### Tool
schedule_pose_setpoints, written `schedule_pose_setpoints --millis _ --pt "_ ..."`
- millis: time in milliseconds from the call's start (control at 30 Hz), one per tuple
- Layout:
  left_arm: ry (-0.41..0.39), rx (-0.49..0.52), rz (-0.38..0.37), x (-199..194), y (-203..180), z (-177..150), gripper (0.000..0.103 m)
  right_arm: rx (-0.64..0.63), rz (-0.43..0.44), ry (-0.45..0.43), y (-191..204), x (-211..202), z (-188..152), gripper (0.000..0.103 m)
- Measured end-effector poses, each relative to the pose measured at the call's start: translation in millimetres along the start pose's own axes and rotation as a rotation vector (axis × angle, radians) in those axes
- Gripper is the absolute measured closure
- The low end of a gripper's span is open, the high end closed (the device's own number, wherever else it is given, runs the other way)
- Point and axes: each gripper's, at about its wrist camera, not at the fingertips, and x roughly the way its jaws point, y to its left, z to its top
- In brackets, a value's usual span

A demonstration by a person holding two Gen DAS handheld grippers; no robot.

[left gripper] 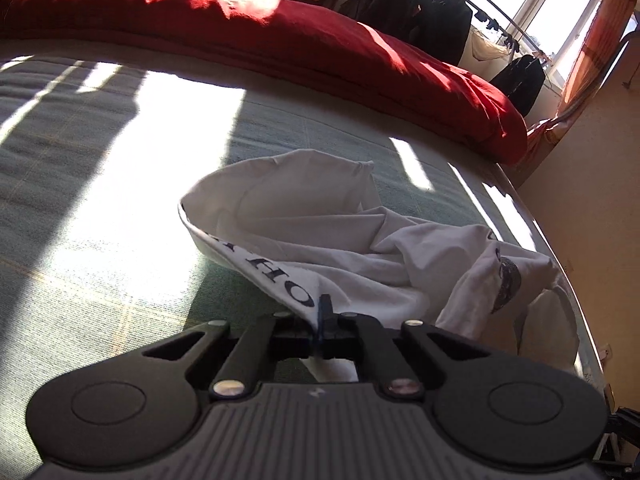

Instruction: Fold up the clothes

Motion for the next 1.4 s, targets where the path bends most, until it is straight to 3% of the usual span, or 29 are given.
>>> schedule_pose_setpoints --millis 167,333,467,533,567,667,833,1067,1167,1233,1333,1400 --pt "-0.031 0.026 0.081 -26 19 26 0.103 0.020 -0.011 0.000 -5 -1 -3 0.000" --pt "-0.046 0.061 0.223 -42 45 47 0.103 0.032 -0.017 0.000 -8 -1 -4 0.000" --pt "-0.077 0.034 0.353 -41 63 59 0.103 0.042 -0.021 0.001 -9 -1 -4 0.000" --pt "-0.057 0.000 0.315 -36 68 55 0.102 0.044 -0.018 0.003 -9 0 -5 0.000" --pt "-0.046 -0.012 0.281 -33 69 50 0.097 0.041 -0.008 0.005 -7 1 -4 0.000" --pt "-0.026 0.022 0.272 -26 63 28 0.083 0.030 0.022 0.010 0 3 -3 0.000" --pt "0.006 -0.092 0.239 -17 78 0 0.079 0.009 0.080 0.019 12 7 0 0.000" --pt "-0.004 -0.133 0.219 -12 84 -11 0.073 0.097 0.386 0.080 41 45 -1 0.000" --pt "-0.008 -0.124 0.203 -17 85 -12 0.072 0.205 0.501 0.127 44 71 -4 0.010" --pt "-0.010 -0.124 0.192 -21 88 -13 0.067 0.272 0.526 0.144 45 88 -6 0.020" --pt "-0.014 -0.124 0.188 -28 95 -17 0.063 0.313 0.526 0.135 49 106 -6 0.047" --pt "-0.017 -0.126 0.186 -32 100 -19 0.062 0.319 0.510 0.135 51 114 -5 0.071"
